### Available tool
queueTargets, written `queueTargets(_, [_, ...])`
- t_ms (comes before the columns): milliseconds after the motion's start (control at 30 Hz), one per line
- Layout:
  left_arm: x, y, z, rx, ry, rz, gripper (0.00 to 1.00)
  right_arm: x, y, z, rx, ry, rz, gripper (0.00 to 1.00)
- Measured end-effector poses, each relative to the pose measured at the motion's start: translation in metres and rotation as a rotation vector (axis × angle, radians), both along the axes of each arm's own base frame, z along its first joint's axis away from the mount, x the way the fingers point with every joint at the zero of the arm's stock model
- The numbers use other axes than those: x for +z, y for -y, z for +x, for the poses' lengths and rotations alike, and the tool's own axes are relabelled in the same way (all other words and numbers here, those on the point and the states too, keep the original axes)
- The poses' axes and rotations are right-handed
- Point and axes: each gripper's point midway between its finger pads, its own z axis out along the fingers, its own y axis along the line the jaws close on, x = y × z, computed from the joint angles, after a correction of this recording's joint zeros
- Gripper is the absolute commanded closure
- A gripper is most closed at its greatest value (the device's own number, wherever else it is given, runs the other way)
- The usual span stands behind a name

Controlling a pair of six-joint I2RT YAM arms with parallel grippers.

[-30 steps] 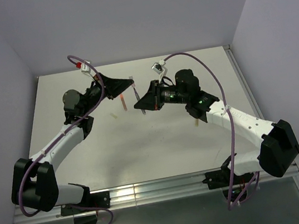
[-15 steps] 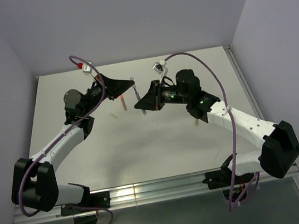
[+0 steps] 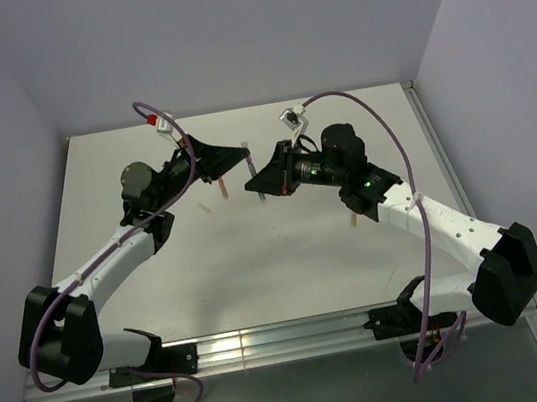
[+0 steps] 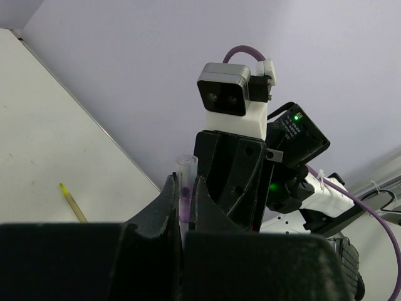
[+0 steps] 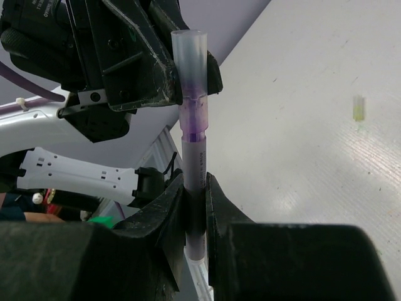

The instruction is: Insert the pens into the pen caps

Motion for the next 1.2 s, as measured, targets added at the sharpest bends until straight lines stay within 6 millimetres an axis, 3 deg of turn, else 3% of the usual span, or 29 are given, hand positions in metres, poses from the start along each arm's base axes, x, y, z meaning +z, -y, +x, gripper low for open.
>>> queueTargets(267, [0.001,0.003,-0.008,0.043,-0.005,-0.034,1.00,0.002,0.003,-0.003,-0.005,-0.002,-0.003,1.00])
queueTargets(667, [0.020,0.013,-0.023,0.111,0.038,-0.101,1.00,0.018,0.012,-0.011,-0.016,0.060,0.012,1.00])
queueTargets(1200, [0.013,0.006,-0.048,0.136,0.053,-0.073,1.00,0.009,0.008,-0.032,0.062,0.085,-0.012,1.00])
